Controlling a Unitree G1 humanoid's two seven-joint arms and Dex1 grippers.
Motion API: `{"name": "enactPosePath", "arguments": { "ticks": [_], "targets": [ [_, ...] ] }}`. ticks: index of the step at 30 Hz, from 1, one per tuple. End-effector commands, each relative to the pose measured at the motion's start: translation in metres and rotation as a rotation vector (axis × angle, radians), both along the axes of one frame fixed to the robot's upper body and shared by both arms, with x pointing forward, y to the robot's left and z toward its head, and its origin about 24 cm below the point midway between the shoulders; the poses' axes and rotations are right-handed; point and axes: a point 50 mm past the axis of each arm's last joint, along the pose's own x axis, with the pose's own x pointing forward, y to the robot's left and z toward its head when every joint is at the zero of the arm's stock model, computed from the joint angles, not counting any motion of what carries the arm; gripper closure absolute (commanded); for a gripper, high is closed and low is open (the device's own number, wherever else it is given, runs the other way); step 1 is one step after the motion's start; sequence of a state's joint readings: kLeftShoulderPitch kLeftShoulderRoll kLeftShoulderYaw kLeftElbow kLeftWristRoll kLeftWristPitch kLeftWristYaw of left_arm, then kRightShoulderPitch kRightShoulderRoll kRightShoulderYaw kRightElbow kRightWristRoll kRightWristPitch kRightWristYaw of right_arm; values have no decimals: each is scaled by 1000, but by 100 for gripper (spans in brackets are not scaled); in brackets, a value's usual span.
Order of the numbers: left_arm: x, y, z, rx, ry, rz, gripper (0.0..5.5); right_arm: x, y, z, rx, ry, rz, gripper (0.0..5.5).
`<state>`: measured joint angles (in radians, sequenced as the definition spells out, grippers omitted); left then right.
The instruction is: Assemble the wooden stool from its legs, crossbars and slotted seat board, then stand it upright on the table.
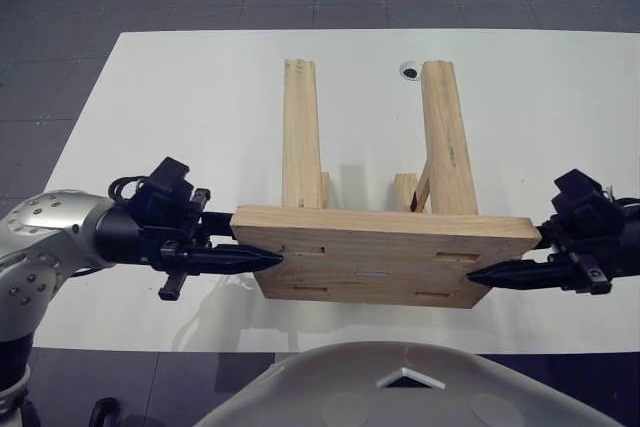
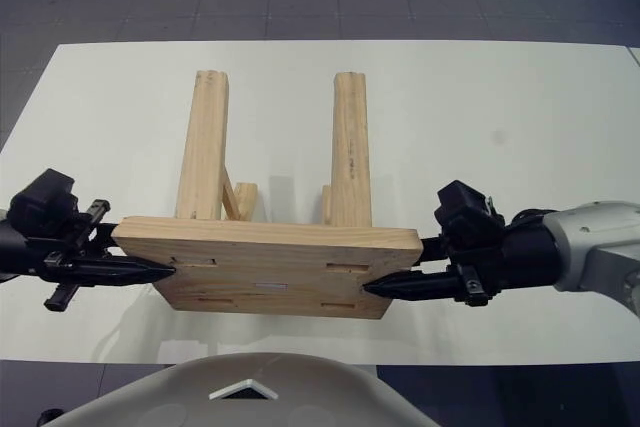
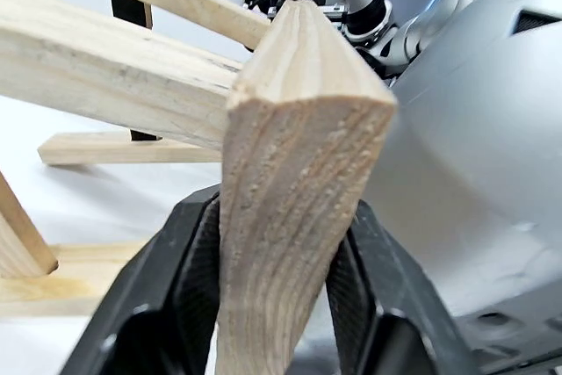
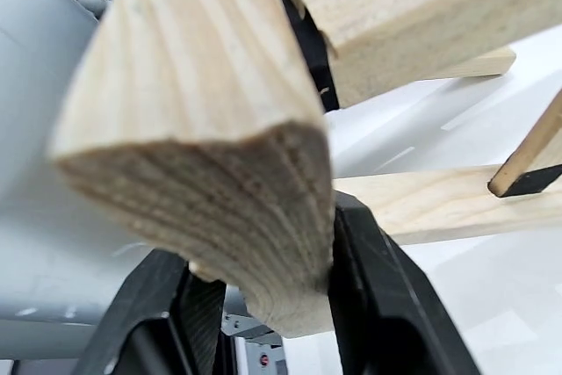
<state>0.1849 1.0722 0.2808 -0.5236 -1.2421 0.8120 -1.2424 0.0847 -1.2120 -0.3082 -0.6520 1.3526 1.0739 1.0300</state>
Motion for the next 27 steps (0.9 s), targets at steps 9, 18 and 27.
{"name": "enactPosePath", "arguments": {
  "ticks": [9, 18, 27],
  "targets": [
    [-18, -26, 31, -164, 353, -244, 394, 2, 7, 18, 225, 372, -37, 402],
    [11, -29, 35, -244, 449, -192, 394, 33, 2, 17, 276, 491, -20, 402],
    [67, -28, 24, -319, 594, -131, 394, 94, 3, 3, 359, 691, -120, 402]
  ]
}}
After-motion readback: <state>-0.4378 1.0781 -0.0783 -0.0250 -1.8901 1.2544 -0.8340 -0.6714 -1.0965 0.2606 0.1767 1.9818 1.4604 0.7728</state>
